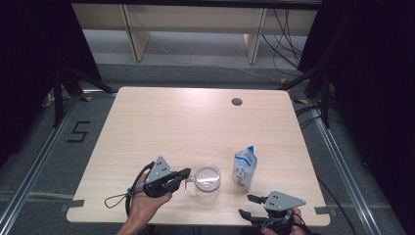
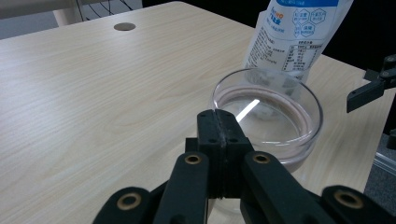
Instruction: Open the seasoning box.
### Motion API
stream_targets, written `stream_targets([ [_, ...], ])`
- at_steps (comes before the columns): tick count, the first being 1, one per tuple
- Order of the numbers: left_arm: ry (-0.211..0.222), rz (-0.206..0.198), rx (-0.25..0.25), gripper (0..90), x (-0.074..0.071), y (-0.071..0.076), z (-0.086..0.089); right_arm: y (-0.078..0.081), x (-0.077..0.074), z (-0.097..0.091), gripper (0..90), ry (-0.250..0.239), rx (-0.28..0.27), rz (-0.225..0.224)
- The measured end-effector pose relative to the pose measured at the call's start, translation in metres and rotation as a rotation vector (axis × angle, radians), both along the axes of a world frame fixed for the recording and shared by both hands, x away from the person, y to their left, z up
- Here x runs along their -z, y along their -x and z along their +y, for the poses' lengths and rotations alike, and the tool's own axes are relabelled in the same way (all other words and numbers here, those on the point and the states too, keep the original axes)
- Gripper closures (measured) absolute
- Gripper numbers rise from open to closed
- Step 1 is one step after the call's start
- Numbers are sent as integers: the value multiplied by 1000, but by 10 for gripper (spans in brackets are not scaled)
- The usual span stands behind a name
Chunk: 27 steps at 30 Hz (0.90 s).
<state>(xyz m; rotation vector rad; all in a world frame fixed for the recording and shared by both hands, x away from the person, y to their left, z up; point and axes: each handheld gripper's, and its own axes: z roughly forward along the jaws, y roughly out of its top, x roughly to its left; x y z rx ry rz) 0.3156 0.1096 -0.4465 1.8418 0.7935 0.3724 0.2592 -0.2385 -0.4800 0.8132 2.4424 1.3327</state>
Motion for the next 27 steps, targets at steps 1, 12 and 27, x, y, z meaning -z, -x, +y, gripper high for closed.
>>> stream_targets([
  [1,-7,-3,2,893,-1,0,0,0,0,1,434,4,6,4],
  [12,-13,-8,2,892,1,0,-1,-4,1,8,458,-11,-10,-1],
  [27,-6,-26,23,878,2,3,-1,-7,2,25,609,-21,6,-40],
])
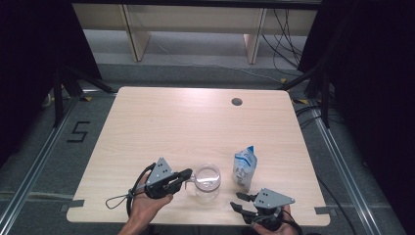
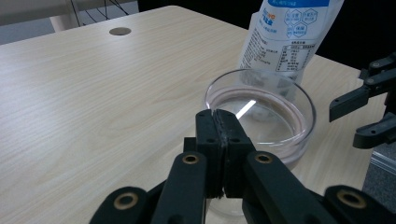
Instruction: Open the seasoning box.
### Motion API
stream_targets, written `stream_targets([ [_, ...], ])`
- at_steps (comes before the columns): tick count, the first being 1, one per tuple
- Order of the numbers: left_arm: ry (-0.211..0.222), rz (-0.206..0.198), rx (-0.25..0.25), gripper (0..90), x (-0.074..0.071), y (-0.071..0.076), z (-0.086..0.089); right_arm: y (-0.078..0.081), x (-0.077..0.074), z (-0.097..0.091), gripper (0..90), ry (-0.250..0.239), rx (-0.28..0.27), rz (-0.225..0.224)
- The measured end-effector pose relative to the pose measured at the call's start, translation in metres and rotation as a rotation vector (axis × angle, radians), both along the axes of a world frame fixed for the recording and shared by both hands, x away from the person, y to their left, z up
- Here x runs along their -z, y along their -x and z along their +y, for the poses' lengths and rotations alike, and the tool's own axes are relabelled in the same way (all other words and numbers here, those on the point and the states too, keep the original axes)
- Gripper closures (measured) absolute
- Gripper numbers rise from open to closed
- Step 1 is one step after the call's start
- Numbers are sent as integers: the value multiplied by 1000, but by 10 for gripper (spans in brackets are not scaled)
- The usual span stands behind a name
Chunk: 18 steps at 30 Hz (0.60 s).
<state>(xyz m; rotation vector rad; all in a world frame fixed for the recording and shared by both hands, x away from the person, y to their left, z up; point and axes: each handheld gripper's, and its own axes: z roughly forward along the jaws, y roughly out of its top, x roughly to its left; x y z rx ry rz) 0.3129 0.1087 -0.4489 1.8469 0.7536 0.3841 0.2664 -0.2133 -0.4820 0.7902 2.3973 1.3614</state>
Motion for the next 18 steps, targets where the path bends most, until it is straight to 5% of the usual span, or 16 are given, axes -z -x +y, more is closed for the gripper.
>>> stream_targets([
  [9,25,1,0,879,2,-1,2,-6,-1,7,655,-1,1,-33],
  [14,20,-4,-1,877,3,0,3,-7,-2,10,680,-11,17,-13],
  [18,33,-6,1,877,4,0,3,-11,-1,13,716,-18,-20,-44],
])
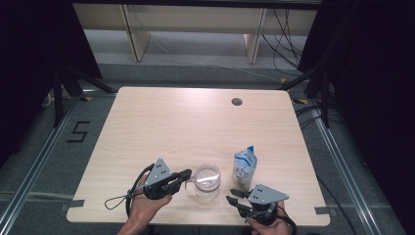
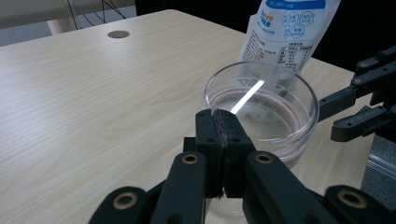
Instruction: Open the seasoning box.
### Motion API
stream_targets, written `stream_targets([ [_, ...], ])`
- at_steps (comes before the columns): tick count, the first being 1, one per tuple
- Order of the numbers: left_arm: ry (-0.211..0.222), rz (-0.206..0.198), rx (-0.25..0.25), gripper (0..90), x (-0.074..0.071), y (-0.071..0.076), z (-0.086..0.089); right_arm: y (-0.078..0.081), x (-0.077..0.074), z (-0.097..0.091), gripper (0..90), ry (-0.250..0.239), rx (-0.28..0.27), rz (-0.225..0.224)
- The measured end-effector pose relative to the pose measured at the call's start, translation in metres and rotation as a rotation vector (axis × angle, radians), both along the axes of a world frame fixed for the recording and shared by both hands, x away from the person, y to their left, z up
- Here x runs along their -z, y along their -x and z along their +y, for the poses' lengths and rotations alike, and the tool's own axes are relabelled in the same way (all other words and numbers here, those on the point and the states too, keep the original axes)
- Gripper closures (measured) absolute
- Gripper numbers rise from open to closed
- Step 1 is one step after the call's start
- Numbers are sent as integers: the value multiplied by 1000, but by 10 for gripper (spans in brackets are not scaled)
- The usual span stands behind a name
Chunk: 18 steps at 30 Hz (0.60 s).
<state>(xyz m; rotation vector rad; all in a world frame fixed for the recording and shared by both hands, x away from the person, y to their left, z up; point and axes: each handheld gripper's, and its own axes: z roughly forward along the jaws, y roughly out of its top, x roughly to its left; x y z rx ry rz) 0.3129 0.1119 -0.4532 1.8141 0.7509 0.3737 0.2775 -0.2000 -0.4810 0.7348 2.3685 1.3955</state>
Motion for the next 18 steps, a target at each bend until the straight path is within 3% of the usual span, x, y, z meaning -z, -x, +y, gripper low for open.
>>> stream_targets([
  [4,-5,6,-2,875,0,1,1,-1,-2,2,748,16,14,-32],
  [9,-5,5,-1,875,0,1,1,-4,-5,5,808,-2,12,-64],
  [18,0,-5,2,875,1,1,1,-12,-10,14,860,-2,3,-90],
])
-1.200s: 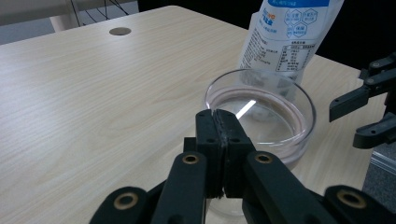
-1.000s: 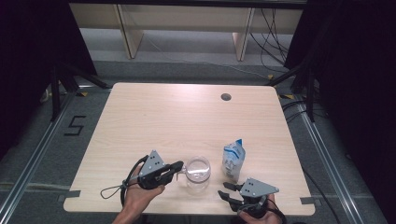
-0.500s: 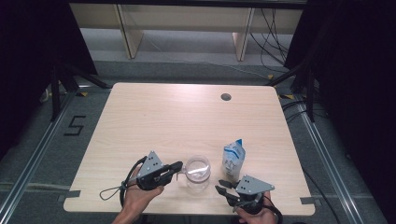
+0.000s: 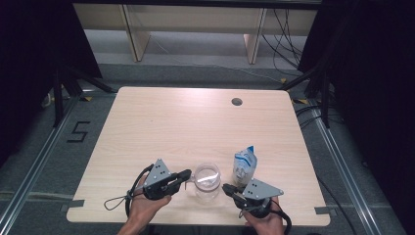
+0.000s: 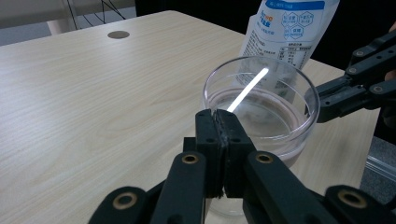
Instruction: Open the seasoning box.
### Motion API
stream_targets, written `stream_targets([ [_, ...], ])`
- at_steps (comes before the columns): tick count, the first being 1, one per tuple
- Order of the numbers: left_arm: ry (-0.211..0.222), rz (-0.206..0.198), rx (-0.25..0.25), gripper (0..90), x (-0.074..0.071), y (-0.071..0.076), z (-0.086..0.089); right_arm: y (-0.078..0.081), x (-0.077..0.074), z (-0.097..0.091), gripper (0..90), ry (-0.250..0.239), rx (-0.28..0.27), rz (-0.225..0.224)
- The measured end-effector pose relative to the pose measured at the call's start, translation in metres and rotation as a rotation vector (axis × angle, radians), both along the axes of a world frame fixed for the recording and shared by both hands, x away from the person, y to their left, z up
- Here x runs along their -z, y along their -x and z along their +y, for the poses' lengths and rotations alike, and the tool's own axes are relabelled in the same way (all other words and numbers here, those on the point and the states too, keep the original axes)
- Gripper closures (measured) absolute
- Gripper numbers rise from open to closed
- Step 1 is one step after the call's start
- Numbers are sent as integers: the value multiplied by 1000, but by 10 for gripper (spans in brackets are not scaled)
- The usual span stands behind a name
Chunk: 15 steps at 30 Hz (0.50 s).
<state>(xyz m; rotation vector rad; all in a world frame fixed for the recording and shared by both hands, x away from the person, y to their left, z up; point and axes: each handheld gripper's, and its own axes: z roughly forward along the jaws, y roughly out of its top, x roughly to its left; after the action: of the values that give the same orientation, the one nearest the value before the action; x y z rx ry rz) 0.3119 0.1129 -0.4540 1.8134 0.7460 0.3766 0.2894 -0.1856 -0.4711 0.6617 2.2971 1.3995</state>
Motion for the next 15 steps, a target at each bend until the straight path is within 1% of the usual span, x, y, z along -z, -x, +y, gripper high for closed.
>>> stream_targets([
  [1,-4,3,1,875,0,0,0,0,0,1,865,-8,5,7],
  [2,-7,5,-2,875,-1,0,0,-2,-1,2,868,2,-10,-1],
  [3,-4,5,-2,876,0,0,0,-2,-1,3,870,-7,7,2],
  [4,-5,3,-2,876,0,0,1,-3,-2,3,870,3,1,-5],
  [7,-6,4,-2,875,0,0,1,-5,-4,4,875,-2,0,-2],
  [10,-5,5,0,876,1,0,2,-8,-6,5,878,-1,4,-17],
  [11,-3,8,-1,875,1,0,2,-8,-6,6,877,-9,7,-21],
  [14,-2,6,2,874,1,0,2,-9,-9,7,878,-4,-1,-11],
  [15,-3,5,2,873,1,0,2,-10,-9,8,878,-13,0,-23],
])
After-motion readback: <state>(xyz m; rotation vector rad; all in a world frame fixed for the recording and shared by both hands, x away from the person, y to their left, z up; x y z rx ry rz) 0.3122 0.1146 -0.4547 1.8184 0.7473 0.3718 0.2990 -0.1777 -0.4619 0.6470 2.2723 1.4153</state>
